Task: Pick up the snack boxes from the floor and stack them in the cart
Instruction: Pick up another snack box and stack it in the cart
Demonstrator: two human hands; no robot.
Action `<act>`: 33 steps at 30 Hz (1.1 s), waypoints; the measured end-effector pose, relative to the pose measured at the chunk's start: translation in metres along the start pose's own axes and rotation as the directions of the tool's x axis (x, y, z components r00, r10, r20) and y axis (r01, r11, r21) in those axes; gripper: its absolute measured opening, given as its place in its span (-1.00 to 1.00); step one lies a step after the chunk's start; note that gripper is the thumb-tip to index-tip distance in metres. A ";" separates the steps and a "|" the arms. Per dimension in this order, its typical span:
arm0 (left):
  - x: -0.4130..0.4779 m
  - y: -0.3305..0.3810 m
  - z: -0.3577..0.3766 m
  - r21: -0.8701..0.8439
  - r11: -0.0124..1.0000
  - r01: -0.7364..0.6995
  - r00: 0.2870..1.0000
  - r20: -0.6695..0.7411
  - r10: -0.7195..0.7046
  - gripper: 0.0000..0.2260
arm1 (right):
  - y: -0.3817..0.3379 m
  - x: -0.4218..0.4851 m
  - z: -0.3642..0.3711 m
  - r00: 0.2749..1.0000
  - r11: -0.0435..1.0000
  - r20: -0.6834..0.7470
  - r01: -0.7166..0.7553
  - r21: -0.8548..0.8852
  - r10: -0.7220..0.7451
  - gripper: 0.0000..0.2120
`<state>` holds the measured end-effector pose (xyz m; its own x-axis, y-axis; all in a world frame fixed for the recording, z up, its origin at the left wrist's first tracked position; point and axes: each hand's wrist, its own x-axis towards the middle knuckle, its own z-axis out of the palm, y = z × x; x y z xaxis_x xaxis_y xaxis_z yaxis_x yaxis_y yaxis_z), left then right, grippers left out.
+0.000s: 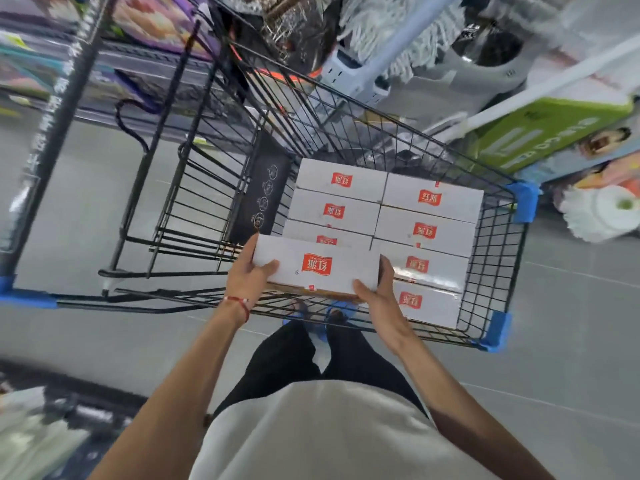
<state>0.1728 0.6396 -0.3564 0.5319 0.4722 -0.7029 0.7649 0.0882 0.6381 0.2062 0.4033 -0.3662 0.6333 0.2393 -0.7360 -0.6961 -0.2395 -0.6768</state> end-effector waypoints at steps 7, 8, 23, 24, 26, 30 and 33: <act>0.025 -0.010 -0.008 0.173 0.985 0.022 0.996 0.079 -0.036 -0.42 | 0.017 0.010 0.018 0.997 0.998 -0.046 -0.063 -0.010 0.063 -0.29; 0.028 -0.012 -0.009 0.192 0.981 0.014 0.994 0.105 -0.035 -0.44 | 0.018 0.011 0.020 0.995 0.997 -0.062 -0.076 -0.022 0.075 -0.29; 0.055 -0.018 -0.030 0.329 0.944 0.036 0.963 0.240 -0.120 -0.37 | 0.015 0.004 0.062 0.947 0.995 -0.314 -0.087 -0.041 0.070 -0.40; 0.056 -0.019 -0.033 0.340 0.940 0.035 0.960 0.250 -0.126 -0.37 | 0.015 0.001 0.065 0.945 0.995 -0.318 -0.093 -0.035 0.077 -0.41; 0.054 -0.019 -0.038 0.357 0.934 0.029 0.953 0.271 -0.133 -0.39 | 0.016 -0.005 0.069 0.945 0.995 -0.318 -0.094 -0.022 0.082 -0.42; 0.055 -0.011 -0.037 0.402 0.916 -0.018 0.946 0.303 -0.115 -0.42 | 0.017 -0.007 0.069 0.939 0.996 -0.335 -0.089 -0.029 0.074 -0.37; 0.051 -0.010 -0.036 0.450 0.893 -0.016 0.948 0.292 -0.130 -0.37 | 0.020 -0.010 0.065 0.941 0.995 -0.328 -0.095 -0.029 0.081 -0.35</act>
<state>0.1795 0.6943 -0.3875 0.5107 0.1802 -0.8406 0.8378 -0.3238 0.4396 0.1640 0.4571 -0.3709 0.6507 -0.1027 -0.7524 -0.7434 -0.2880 -0.6036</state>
